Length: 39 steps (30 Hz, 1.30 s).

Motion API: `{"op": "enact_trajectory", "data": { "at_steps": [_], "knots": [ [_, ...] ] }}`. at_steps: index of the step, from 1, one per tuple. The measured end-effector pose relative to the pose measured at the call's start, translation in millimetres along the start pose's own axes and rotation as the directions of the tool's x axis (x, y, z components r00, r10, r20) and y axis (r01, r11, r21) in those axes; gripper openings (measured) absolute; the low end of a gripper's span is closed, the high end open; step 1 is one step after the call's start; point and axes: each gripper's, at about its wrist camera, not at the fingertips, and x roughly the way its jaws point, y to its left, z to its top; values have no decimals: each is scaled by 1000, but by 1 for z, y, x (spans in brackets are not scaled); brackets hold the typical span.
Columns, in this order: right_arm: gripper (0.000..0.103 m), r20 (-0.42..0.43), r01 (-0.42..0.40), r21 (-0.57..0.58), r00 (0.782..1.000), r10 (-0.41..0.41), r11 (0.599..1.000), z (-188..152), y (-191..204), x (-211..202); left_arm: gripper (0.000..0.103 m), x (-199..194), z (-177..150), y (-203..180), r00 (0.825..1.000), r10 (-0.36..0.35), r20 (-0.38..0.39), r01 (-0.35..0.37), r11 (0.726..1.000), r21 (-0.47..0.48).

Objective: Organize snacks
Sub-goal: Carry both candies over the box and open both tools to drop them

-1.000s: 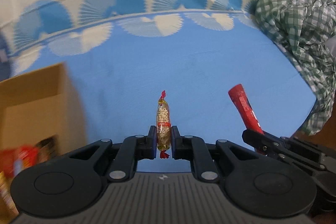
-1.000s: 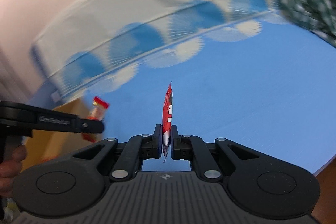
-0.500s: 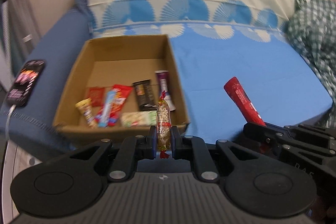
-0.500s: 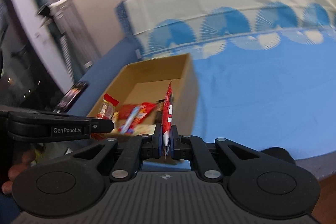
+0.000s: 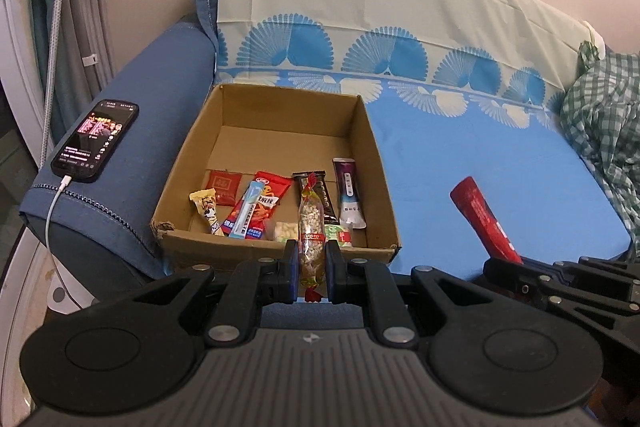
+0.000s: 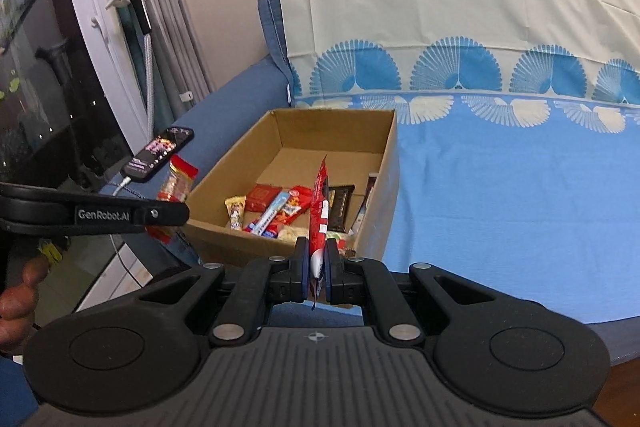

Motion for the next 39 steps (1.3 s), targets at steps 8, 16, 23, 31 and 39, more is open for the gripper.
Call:
{"op": "enact_trajectory", "data": {
  "at_steps": [8, 16, 23, 31, 39],
  "knots": [
    [7, -42, 21, -22, 999, -22, 1000, 15, 4, 30, 14, 29, 15, 18, 999, 11, -37, -12, 999, -36],
    [7, -90, 8, -20, 996, -10, 1000, 37, 5, 74, 14, 65, 43, 38, 996, 45, -74, -48, 998, -48],
    [7, -132, -6, -23, 991, 3, 1000, 56, 5, 121, 14, 107, 72, 53, 990, 66, -124, -74, 996, -57],
    [7, -156, -16, -13, 988, 13, 1000, 74, -3, 171, 14, 154, 94, 60, 983, 73, -167, -81, 996, -45],
    [7, -179, -23, 2, 984, 23, 1000, 83, -8, 211, 14, 197, 107, 65, 972, 90, -217, -97, 995, -22]
  ]
}}
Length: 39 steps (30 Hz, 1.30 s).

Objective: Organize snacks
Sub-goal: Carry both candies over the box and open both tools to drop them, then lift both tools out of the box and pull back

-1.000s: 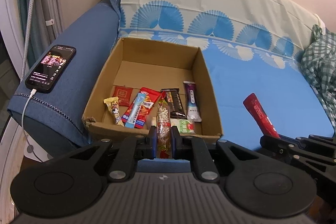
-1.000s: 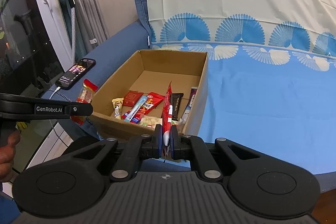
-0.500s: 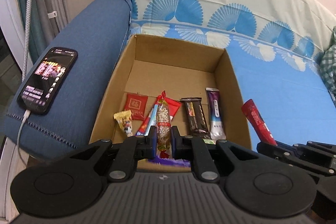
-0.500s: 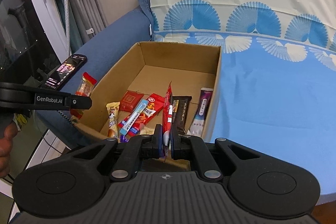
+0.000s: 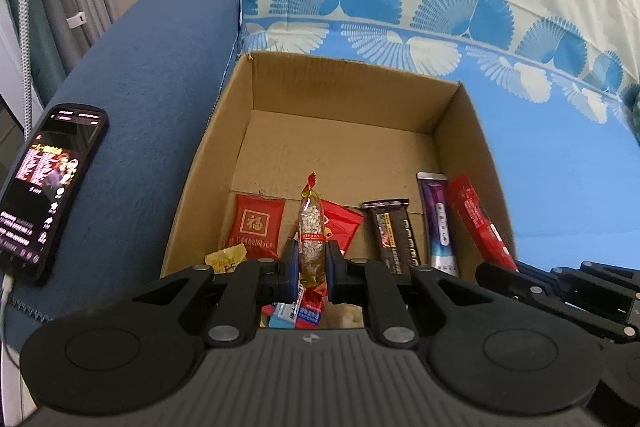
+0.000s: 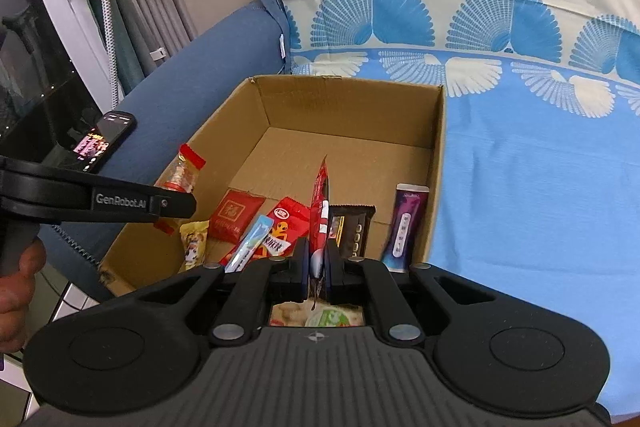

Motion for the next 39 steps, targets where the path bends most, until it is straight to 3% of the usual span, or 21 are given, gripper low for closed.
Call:
{"op": "enact_trajectory", "data": {
  "at_steps": [16, 18, 19, 20, 21, 23, 27, 34, 39],
  "knots": [
    [9, -53, 13, 26, 999, -12, 1000, 9, -13, 43, 15, 49, 10, 1, 996, 33, -80, -31, 999, 29],
    [14, -56, 20, 31, 998, -18, 999, 12, -13, 44, 34, 50, 12, 2, 996, 44, -81, -41, 999, 31],
    [20, -57, 24, 32, 998, -22, 999, 14, -13, 44, 74, 49, 14, 3, 995, 55, -80, -53, 998, 27],
    [41, -53, 31, 36, 998, -29, 999, 15, -13, 43, 103, 46, 14, 5, 995, 70, -69, -69, 998, 15],
    [62, -48, 40, 40, 998, -38, 998, 16, -13, 42, 103, 41, 13, 6, 995, 94, -44, -94, 996, 2],
    [73, -32, 55, 34, 998, -54, 998, 15, -12, 35, 103, 33, 9, 6, 993, 117, -18, -117, 993, 5],
    [82, -51, 64, 28, 997, -62, 998, 4, -5, 19, 103, 23, -2, 5, 991, 117, -64, -117, 993, 12],
    [91, -29, 96, 63, 995, -94, 993, -36, 13, -35, 103, -26, -42, 0, 993, 117, -16, -117, 993, 7],
    [95, 23, 120, 21, 992, -120, 993, -65, 28, -73, 103, -59, -75, -8, 991, 133, 13, -133, 991, 27]
  ]
}}
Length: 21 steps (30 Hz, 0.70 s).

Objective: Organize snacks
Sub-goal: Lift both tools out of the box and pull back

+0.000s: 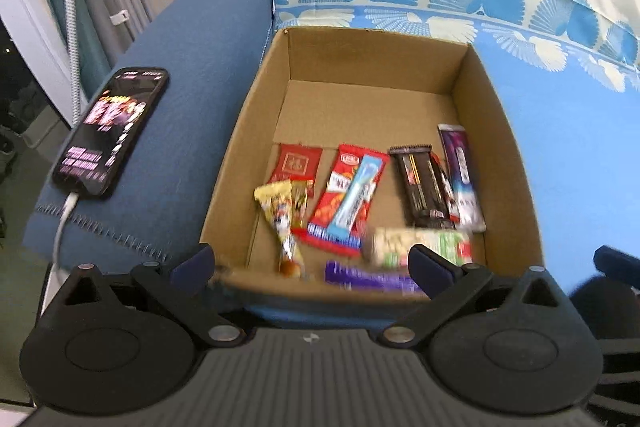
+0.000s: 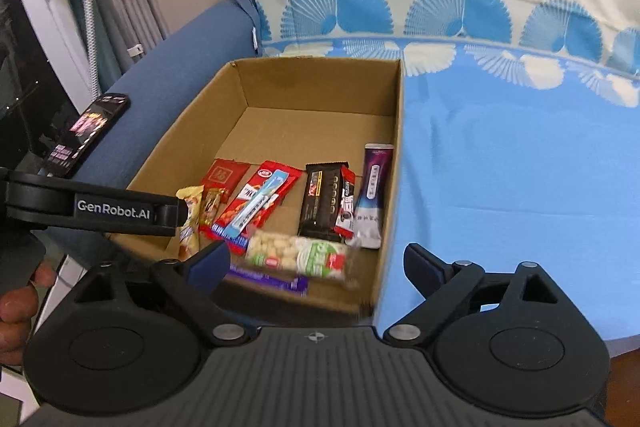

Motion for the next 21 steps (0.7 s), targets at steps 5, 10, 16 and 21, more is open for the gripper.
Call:
{"op": "enact_trajectory", "data": {
  "at_steps": [5, 10, 16, 21],
  "knots": [
    [96, 43, 24, -59, 999, -21, 998, -16, 6, -29, 103, -24, -30, -4, 1000, 21, 20, -21, 1000, -17],
    [97, 86, 42, -70, 996, -36, 997, -26, 7, -51, 103, -39, -46, -2, 999, 24, 27, -22, 998, -54],
    [102, 143, 47, -79, 989, -35, 996, -35, 9, -73, 103, -58, -54, 1, 992, 102, 67, -97, 992, -74],
    [102, 158, 40, -92, 987, -25, 995, -40, 13, -81, 103, -72, -62, 1, 993, 70, 96, -65, 996, -55]
  ]
}}
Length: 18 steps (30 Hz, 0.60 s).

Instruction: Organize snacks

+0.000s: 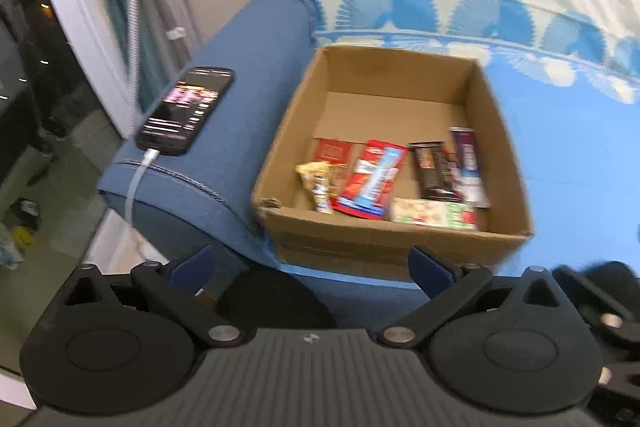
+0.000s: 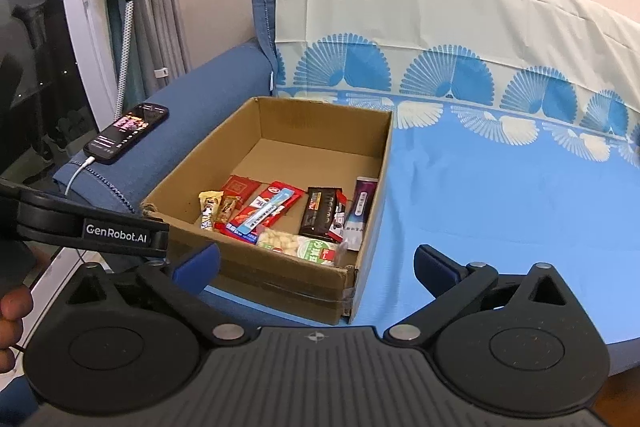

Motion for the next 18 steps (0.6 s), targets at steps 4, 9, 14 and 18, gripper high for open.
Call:
{"op": "enact_trajectory", "data": {
  "at_steps": [4, 9, 14, 18],
  "knots": [
    [102, -8, 7, -5, 1000, -8, 1000, -4, 0, -4, 103, -7, -7, 0, 1000, -23, 0, 23, 1000, -13],
    [102, 5, 18, -7, 1000, -18, 1000, -7, 1, -10, 103, -9, -14, -4, 1000, -5, -9, 5, 1000, 6],
    [102, 13, 19, -16, 1000, -18, 1000, -8, 3, -12, 103, -11, -17, -2, 1000, -2, -10, 2, 1000, 3],
    [102, 17, 20, -23, 1000, -20, 1000, -8, 4, -13, 103, -11, -16, 1, 1000, -6, -16, 6, 1000, -9]
  ]
}}
